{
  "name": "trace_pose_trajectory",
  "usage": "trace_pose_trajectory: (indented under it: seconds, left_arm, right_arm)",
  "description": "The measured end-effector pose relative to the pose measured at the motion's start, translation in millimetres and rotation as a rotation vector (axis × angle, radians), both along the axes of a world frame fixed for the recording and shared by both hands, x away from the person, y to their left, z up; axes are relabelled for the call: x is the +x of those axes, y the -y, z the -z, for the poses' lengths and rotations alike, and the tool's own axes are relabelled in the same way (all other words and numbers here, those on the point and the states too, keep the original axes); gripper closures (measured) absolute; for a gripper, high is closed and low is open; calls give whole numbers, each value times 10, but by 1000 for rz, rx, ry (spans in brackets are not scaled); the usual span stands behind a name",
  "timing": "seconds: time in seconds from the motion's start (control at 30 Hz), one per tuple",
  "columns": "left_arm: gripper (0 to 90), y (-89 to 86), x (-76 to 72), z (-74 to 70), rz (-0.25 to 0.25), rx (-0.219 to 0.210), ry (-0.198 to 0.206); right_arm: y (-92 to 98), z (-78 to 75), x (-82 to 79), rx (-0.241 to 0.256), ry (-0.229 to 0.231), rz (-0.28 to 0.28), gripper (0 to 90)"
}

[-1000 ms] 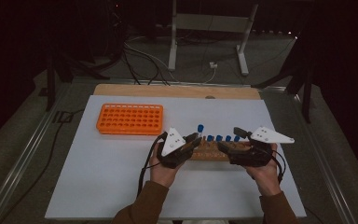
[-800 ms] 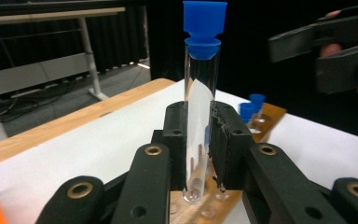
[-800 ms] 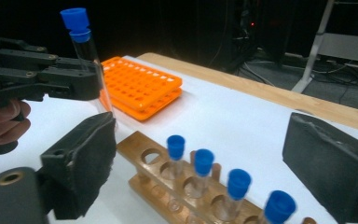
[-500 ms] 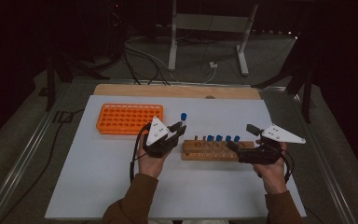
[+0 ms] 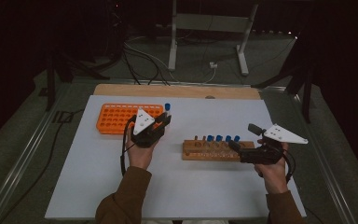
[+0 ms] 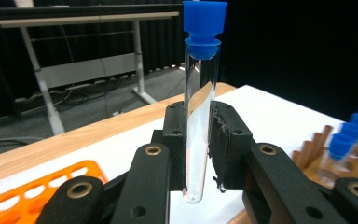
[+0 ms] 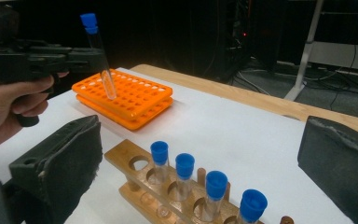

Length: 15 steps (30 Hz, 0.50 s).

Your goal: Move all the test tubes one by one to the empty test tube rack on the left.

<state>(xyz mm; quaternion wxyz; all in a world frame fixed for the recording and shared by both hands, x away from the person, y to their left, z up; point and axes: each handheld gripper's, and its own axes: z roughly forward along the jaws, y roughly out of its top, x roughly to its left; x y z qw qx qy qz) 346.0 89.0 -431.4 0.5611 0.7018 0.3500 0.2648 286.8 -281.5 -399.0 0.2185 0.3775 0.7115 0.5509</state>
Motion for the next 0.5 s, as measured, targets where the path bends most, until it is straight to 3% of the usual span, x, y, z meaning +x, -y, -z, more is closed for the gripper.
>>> trace_pose_trajectory:
  seconds: [0.5]
  left_arm:
    - [780,-165,269,224,-118,-4,-69]
  right_arm:
    - [7,1,-1,6,4,-5,0]
